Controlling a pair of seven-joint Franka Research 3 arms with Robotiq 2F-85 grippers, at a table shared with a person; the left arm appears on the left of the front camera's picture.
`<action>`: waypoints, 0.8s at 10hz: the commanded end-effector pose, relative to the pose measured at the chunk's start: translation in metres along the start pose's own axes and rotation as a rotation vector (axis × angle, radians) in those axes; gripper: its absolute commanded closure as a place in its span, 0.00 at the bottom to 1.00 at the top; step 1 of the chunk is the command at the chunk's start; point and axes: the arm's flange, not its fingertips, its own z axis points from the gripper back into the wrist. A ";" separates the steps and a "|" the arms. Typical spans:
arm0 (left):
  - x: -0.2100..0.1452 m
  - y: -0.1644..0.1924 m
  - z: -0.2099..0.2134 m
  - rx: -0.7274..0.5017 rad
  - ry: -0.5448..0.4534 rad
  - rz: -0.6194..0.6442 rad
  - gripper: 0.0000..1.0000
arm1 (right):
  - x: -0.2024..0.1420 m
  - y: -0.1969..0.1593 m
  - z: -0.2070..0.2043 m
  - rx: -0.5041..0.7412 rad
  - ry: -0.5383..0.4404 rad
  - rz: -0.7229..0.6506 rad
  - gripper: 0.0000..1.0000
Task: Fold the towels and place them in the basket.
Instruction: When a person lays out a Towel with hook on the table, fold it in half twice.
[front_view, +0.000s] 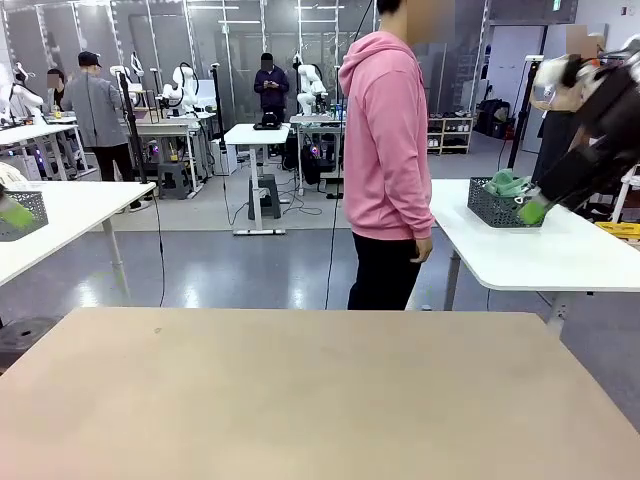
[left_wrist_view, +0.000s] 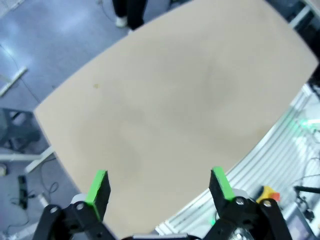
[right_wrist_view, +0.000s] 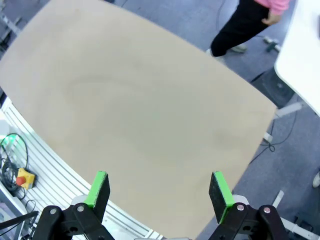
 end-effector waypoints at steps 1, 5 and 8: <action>-0.001 -0.011 0.040 0.048 0.005 0.042 0.00 | -0.027 0.007 0.040 -0.069 -0.036 -0.049 0.00; -0.014 -0.043 0.109 0.137 -0.061 0.049 0.00 | -0.064 0.010 0.103 -0.144 -0.128 -0.068 0.00; -0.015 -0.039 0.091 0.100 -0.101 0.075 0.00 | -0.061 0.009 0.103 -0.162 -0.103 -0.073 0.00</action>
